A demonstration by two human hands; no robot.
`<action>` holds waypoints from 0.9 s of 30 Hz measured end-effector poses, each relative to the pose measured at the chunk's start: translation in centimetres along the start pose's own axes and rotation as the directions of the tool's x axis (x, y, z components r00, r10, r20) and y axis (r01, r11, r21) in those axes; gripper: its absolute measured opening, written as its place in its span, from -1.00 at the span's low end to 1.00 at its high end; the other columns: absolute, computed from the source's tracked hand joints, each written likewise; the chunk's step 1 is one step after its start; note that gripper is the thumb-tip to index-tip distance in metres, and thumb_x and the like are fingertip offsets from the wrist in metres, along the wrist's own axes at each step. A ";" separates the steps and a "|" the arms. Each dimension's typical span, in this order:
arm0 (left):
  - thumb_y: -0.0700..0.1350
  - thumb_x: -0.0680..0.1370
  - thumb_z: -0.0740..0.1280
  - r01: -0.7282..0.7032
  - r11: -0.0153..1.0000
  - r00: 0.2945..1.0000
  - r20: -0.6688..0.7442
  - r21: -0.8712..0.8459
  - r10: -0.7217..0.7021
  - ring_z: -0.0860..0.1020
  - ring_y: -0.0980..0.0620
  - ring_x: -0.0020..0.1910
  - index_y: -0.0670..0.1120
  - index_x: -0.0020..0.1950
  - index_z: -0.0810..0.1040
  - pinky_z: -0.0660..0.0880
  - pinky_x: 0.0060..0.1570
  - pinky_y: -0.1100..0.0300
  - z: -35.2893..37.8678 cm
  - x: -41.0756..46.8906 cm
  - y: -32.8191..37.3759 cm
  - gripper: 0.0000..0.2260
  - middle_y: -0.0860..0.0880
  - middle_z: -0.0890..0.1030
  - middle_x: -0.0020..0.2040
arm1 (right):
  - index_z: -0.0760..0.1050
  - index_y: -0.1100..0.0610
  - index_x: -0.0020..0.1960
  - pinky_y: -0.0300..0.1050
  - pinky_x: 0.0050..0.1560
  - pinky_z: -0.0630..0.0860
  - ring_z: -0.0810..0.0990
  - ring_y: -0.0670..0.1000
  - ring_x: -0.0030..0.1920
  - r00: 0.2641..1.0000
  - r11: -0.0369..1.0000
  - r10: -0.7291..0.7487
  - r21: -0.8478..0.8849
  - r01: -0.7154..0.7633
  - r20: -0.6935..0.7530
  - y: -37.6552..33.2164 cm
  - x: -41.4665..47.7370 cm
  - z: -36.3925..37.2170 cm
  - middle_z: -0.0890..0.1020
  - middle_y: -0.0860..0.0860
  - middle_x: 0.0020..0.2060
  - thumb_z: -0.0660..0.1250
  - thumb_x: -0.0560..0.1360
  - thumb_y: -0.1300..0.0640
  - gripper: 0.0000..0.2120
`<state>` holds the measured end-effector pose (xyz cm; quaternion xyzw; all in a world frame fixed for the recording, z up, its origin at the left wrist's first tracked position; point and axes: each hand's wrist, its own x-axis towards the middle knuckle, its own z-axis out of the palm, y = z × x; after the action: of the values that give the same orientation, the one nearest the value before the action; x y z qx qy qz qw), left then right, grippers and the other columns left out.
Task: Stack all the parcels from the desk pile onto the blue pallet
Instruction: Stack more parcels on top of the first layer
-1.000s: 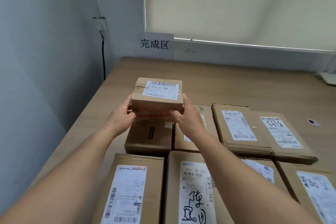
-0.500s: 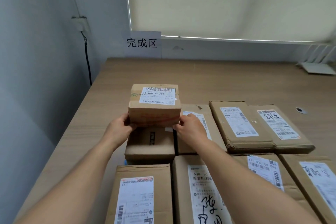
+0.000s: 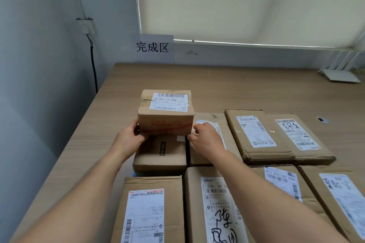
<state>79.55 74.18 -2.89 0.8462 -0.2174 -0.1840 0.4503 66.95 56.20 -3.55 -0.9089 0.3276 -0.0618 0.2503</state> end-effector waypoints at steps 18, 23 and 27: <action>-0.03 0.58 0.23 -0.118 0.971 0.936 -0.302 0.210 0.179 0.25 0.02 0.42 -0.05 0.47 0.27 0.21 0.36 0.11 7.0 -14.7 4.5 -0.54 -0.01 0.34 0.43 | 0.42 0.13 0.34 -0.10 0.16 0.33 0.42 0.07 0.20 0.904 0.958 -0.282 -0.145 0.248 -0.321 5.8 -11.1 -6.0 0.49 0.06 0.18 0.21 0.56 0.04 -0.62; 0.12 0.53 0.15 -0.269 0.888 0.917 -0.182 0.373 0.354 0.24 -0.01 0.43 -0.11 0.46 0.30 0.13 0.40 0.14 12.2 -18.9 7.7 -0.45 -0.06 0.35 0.44 | 0.60 0.22 -0.03 -0.01 -0.13 0.50 0.57 0.21 -0.14 0.820 0.932 -0.359 -0.214 0.292 -0.445 9.9 -15.9 -8.4 0.60 0.14 -0.15 0.43 0.33 0.23 -0.78; 0.23 0.44 0.03 -0.356 0.814 0.878 -0.135 0.458 0.460 0.27 -0.10 0.44 -0.12 0.42 0.38 0.15 0.40 0.03 16.7 -21.8 10.5 -0.34 -0.11 0.37 0.42 | 0.59 0.20 -0.08 0.00 -0.21 0.54 0.61 0.18 -0.17 0.774 0.922 -0.377 -0.285 0.262 -0.509 13.7 -19.7 -11.0 0.63 0.12 -0.12 0.53 0.23 0.21 -0.71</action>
<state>50.72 69.16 -0.32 0.8716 -0.3734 0.0719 0.3092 40.91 54.95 0.22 -0.9140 0.2304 -0.3316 0.0388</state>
